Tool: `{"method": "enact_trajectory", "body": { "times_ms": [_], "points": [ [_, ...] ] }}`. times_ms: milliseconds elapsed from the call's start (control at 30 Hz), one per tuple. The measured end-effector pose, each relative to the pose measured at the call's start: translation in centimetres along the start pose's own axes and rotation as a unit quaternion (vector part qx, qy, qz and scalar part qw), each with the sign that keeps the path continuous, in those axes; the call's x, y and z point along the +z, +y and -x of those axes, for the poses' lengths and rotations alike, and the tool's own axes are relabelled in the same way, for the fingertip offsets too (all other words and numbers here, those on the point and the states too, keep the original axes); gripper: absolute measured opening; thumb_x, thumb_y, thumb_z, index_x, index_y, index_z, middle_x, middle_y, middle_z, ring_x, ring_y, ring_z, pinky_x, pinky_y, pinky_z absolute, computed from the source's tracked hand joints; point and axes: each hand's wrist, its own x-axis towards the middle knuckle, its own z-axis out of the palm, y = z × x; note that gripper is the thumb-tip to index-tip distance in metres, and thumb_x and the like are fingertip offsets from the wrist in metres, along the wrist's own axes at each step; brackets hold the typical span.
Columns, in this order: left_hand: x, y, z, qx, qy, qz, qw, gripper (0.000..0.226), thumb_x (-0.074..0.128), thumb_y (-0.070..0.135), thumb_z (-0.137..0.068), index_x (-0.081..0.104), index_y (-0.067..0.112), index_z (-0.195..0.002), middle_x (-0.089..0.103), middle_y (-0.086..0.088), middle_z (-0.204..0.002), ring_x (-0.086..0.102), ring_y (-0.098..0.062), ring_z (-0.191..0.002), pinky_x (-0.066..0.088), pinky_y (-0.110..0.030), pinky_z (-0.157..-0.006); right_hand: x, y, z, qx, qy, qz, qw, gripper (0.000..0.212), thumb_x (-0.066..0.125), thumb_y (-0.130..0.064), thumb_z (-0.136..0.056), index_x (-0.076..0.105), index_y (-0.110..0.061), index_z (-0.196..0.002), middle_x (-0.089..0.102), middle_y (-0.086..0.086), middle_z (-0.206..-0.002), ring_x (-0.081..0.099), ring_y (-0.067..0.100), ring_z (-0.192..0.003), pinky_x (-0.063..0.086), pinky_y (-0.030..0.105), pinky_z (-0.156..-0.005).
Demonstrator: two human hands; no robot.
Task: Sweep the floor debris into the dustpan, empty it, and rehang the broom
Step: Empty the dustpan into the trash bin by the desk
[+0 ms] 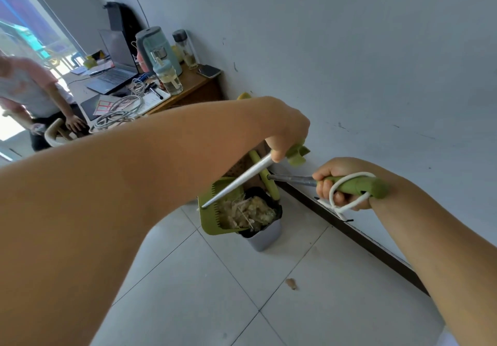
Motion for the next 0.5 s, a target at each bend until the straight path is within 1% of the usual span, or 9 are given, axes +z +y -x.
{"method": "enact_trajectory", "body": {
  "times_ms": [100,167,233,333,400,500],
  "points": [
    [0.5,1.4,-0.2,0.019,-0.007,-0.036,0.999,0.03,0.075,0.032,-0.082,0.065,0.017,-0.106,0.058,0.005,-0.081,0.058,-0.016,-0.074,0.049,-0.028,-0.066,0.2,-0.1,0.0,0.0,0.004,-0.006,1.0,0.033,0.043,-0.024,-0.095,0.042,-0.016,-0.063,0.038,-0.008,-0.043,0.038,0.006,-0.03,0.036,0.013,-0.031],
    [1.0,2.1,-0.4,0.016,-0.02,-0.047,0.999,0.038,0.075,0.033,-0.082,0.065,0.015,-0.115,0.059,0.005,-0.084,0.058,-0.016,-0.075,0.047,-0.026,-0.061,0.1,0.0,0.2,0.005,-0.007,-0.012,1.0,0.036,0.044,-0.025,-0.094,0.043,-0.016,-0.059,0.038,-0.007,-0.042,0.039,0.007,-0.03,0.037,0.013,-0.031],
    [0.3,2.3,-0.1,0.018,-0.022,-0.066,0.997,0.045,0.075,0.033,-0.082,0.064,0.016,-0.122,0.06,0.005,-0.087,0.057,-0.014,-0.071,0.044,-0.025,-0.057,-0.1,-0.1,0.5,0.006,-0.012,-0.023,1.0,0.038,0.044,-0.025,-0.094,0.044,-0.015,-0.057,0.039,-0.007,-0.042,0.04,0.008,-0.03,0.038,0.014,-0.031],
    [-0.8,2.7,0.0,0.026,-0.008,-0.061,0.998,0.032,0.075,0.032,-0.083,0.063,0.017,-0.108,0.056,0.006,-0.081,0.052,-0.012,-0.066,0.049,-0.028,-0.065,-0.1,0.0,0.7,-0.007,0.003,-0.005,1.0,0.032,0.044,-0.024,-0.095,0.044,-0.015,-0.064,0.04,-0.007,-0.044,0.04,0.007,-0.03,0.036,0.013,-0.031],
    [-0.8,3.4,0.0,0.029,-0.005,-0.07,0.997,0.028,0.075,0.03,-0.083,0.063,0.018,-0.106,0.056,0.006,-0.079,0.054,-0.014,-0.069,0.048,-0.028,-0.064,-0.2,0.4,0.6,-0.012,-0.001,-0.009,1.0,0.029,0.043,-0.022,-0.095,0.044,-0.015,-0.068,0.04,-0.007,-0.046,0.04,0.006,-0.031,0.036,0.013,-0.031],
    [-0.4,4.0,0.0,0.032,-0.018,-0.09,0.995,0.029,0.074,0.029,-0.083,0.064,0.018,-0.108,0.058,0.005,-0.079,0.056,-0.014,-0.068,0.045,-0.026,-0.06,-0.6,0.8,0.9,0.006,-0.016,-0.028,0.999,0.027,0.043,-0.024,-0.095,0.045,-0.016,-0.069,0.042,-0.006,-0.044,0.042,0.008,-0.03,0.039,0.014,-0.032]
  ]
}}
